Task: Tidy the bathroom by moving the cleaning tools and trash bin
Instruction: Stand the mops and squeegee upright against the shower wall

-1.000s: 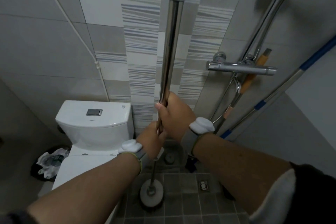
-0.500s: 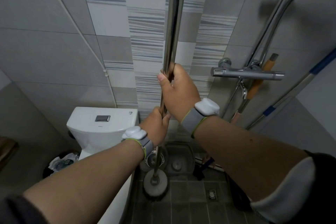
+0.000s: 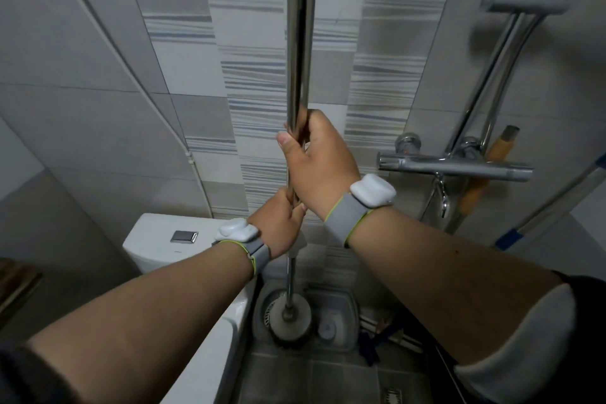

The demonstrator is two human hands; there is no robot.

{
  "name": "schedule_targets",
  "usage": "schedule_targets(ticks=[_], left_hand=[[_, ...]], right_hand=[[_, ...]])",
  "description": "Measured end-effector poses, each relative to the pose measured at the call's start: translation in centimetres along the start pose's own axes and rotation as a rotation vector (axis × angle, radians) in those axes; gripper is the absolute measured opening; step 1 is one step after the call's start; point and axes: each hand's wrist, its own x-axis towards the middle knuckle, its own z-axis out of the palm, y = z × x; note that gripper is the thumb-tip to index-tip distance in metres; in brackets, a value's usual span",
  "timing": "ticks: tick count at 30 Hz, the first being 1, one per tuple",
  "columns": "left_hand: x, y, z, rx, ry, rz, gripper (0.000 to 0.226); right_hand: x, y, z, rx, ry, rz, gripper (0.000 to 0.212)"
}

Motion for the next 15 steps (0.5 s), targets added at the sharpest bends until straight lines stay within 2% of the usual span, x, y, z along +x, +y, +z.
schedule_targets(ticks=[1,8,15], left_hand=[[1.8,1.9,1.2,-0.006,0.030,-0.001,0.030],[3.4,1.6,1.3,0.040,0.016,0.031,0.015],[8.0,-0.7,0.1,0.083,-0.044,0.059,0.024]], right_hand=[[1.8,1.6,-1.7,-0.002,-0.019,-0.014,0.020],[3.1,3.2,-1.5,-0.010,-0.082,-0.013,0.020],[7.2,4.3,1.3,-0.017,-0.080,0.042,0.021]])
